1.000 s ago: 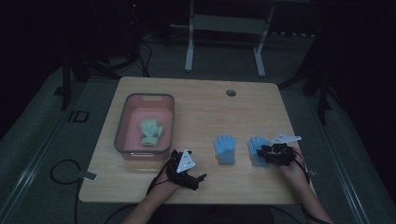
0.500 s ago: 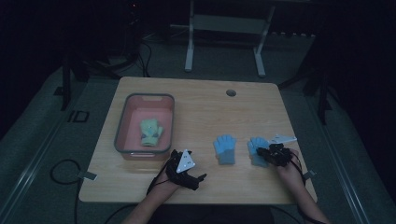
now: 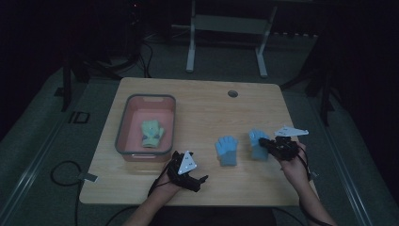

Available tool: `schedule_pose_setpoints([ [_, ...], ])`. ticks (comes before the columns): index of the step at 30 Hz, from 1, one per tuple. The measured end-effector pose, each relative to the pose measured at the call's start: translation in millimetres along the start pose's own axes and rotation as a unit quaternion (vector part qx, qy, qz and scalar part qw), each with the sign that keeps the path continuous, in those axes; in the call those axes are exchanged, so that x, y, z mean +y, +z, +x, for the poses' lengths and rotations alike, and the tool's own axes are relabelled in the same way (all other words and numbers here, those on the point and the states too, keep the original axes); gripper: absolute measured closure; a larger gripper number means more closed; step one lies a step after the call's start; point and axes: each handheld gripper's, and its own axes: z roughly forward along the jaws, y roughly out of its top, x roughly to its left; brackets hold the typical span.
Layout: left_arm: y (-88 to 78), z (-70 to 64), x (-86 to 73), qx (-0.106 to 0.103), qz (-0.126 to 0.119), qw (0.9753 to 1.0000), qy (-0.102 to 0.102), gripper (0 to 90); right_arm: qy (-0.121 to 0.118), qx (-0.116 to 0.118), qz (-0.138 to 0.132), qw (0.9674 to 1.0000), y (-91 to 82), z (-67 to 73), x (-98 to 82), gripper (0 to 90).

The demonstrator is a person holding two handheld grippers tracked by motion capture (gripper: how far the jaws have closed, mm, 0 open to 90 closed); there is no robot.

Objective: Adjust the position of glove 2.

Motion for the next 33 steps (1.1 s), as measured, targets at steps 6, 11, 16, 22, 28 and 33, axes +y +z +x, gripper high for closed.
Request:
schedule_pose_setpoints([
  [6, -0.6, -0.2, -0.3, 0.001, -0.002, 1.0000, 0.001, 0.9, -0.014, 0.019, -0.015, 0.9996, 2.4, 20.9, 20.4, 86.0],
  [11, -0.5, -0.2, -0.2, 0.003, -0.002, 1.0000, 0.002, 0.9, -0.028, 0.035, -0.018, 0.9988, 13.1, 37.7, 29.7, 86.0],
  [16, -0.4, -0.6, -0.1, 0.005, -0.001, 1.0000, 0.004, 0.9, -0.031, 0.058, -0.014, 0.9977, 26.7, 50.8, 35.5, 86.0],
  [22, 0.2, -0.6, -0.1, 0.007, 0.005, 1.0000, 0.003, 0.9, -0.040, 0.077, 0.006, 0.9962, 47.2, 64.6, 33.9, 85.9],
  [28, 0.3, -0.9, -0.2, 0.007, 0.005, 0.9999, 0.006, 0.9, -0.038, 0.085, 0.046, 0.9946, 70.8, 65.3, 21.9, 85.6],
  [33, 0.6, -0.4, 0.0, 0.008, 0.009, 0.9999, 0.006, 1.0, -0.037, 0.090, 0.081, 0.9920, 88.0, 61.9, 10.5, 84.1],
])
